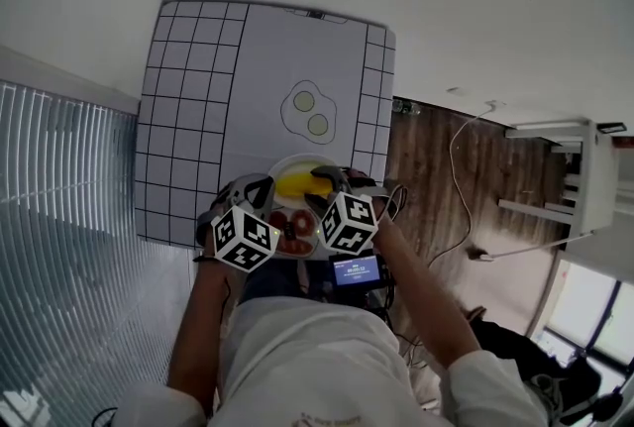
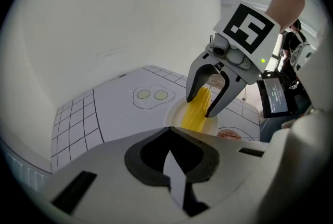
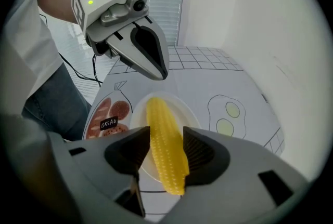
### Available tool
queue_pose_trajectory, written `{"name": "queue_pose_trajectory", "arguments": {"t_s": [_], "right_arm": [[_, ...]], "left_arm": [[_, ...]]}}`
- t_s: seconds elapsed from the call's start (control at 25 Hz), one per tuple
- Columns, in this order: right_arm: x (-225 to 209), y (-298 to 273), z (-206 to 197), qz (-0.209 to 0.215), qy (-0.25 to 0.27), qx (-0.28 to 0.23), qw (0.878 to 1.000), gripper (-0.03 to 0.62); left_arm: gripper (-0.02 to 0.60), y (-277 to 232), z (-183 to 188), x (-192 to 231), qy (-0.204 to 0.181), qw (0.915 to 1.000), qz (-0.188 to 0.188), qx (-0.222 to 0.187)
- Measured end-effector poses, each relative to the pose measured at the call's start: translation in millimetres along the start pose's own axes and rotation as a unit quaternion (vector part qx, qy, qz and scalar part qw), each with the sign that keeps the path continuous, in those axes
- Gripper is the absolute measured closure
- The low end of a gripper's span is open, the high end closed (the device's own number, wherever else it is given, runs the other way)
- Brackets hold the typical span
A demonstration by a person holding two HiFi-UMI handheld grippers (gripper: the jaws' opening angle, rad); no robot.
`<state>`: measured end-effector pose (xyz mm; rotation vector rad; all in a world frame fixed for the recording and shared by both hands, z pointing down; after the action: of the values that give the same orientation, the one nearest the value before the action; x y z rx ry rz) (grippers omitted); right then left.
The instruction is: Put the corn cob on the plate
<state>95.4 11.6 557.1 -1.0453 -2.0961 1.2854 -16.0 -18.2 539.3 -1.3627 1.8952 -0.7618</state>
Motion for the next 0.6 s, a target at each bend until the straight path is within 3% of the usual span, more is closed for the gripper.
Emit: {"name": "queue_pose_trajectory", "arguments": {"t_s": [0.24,0.44,0.6], "right_arm": [[-0.4,-1.0,3.6,-0.028,0.009,-0.008,1.0,0.398],[2.5,-2.1,11.3,-0.056,0.061,-0.004,0.997,0.433],[2.7,2.1,12.8,-0.064,0.032,-0.021,0.997,0.453]], "left_arm": [[0.575,3.7,-6.2,-1.5,0.001,1.0,-0.001,0.002],[0.575,7.4,-7.8,3.6,0.004,0.9999,0.011,-0.005],[0.575,10.5,-12.7,6.6,0.014,0.9997,0.017,-0.007]]}}
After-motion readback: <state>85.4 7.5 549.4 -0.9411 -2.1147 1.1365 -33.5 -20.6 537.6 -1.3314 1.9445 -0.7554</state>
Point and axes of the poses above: the fingertips, and each gripper's own axes: y backward along the fingers, x to its left, z out of its top, the point moved 6 cm from there along y, backward along the fingers, and after that the axes turned 11 degrees about -y, right-handed, at the moved point
